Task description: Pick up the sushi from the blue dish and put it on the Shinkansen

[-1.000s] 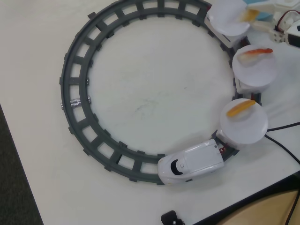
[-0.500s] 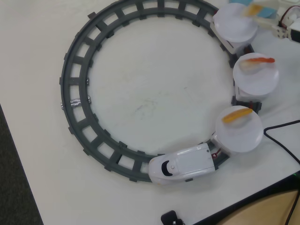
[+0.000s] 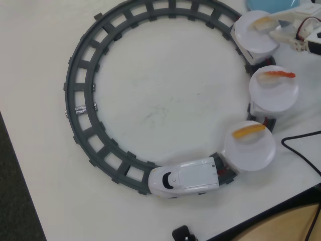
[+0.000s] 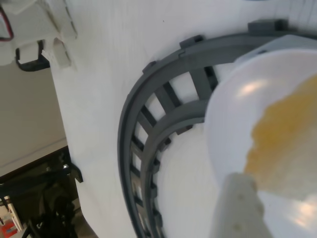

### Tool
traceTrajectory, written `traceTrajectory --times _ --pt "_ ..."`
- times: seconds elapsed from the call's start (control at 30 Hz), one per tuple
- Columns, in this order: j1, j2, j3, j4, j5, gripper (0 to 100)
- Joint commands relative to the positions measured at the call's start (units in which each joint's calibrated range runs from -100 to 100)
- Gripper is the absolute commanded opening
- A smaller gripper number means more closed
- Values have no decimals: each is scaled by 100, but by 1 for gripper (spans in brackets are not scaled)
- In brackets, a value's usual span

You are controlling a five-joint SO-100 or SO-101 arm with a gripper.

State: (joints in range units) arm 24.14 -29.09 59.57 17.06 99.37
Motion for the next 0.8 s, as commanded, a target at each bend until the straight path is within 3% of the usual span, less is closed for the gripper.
traceTrajectory --times 0.0,0.1,0.17,0.47,0.57,0.77 --pt "-64 -109 -678 -127 -16 16" --pt "-38 -101 -1370 -469 -199 15" --pt "-29 -109 -1756 -769 -782 14" --pt "33 -1312 -3066 -914 -4725 13" --pt "403 -2289 -2725 -692 -6052 13" --pt "1415 -5020 -795 900 -8280 13"
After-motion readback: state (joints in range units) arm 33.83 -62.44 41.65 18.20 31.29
